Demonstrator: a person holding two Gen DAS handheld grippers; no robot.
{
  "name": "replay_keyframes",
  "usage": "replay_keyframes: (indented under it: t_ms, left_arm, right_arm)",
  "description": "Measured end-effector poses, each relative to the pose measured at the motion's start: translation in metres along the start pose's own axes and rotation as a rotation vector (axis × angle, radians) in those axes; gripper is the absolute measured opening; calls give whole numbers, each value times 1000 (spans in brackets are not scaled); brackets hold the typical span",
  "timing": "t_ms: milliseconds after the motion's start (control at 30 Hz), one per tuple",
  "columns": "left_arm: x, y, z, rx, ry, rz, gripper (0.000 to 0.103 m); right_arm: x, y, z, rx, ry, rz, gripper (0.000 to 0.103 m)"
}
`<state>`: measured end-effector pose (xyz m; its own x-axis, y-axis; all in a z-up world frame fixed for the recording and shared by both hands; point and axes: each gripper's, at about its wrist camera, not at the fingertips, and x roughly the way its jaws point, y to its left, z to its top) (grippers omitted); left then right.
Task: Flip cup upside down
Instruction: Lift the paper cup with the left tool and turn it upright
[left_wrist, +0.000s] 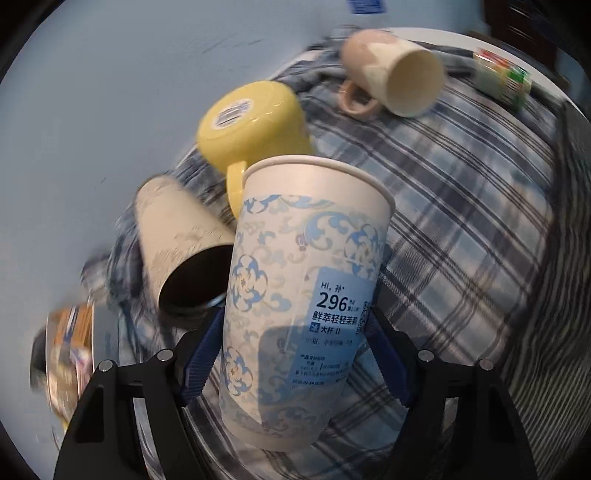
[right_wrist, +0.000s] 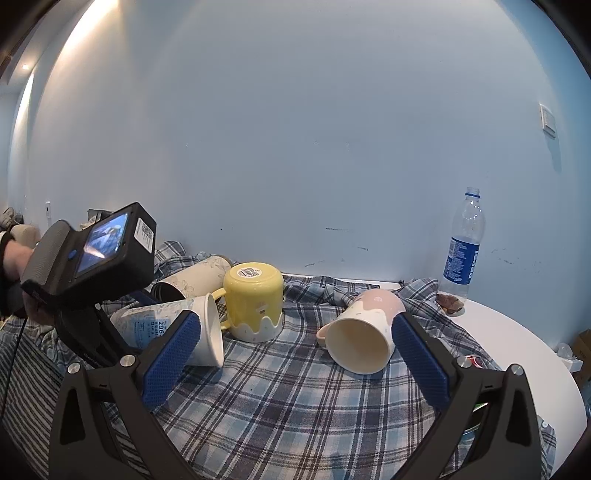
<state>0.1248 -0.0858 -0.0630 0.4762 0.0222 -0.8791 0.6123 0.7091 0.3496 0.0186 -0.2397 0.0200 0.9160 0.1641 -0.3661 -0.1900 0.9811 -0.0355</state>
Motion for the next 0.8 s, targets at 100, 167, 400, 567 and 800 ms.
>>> replay_keyframes:
  t_ms: [100,167,400,567,800]
  left_arm:
    - [-11,-10,-5,-124,-17,-26,77]
    - [-20,-11,-6,-209,-47,-66,76]
    - [-39,-1,-3,-512,-155,-144,75]
    - [-43,5,-24,-764,-234,-209,75]
    - [-37,-12,-20,-893,-286,-222,75]
  right_arm:
    - [-1,-2,0,9,-5,-17,103]
    - [-1,-3,0,15,-3,-30,103]
    - [-6,-5,2,16,-37,-113,103]
    - [-3,-17,4,65,-18,-202,103]
    - [-1,-24,4,98,9,-215,103]
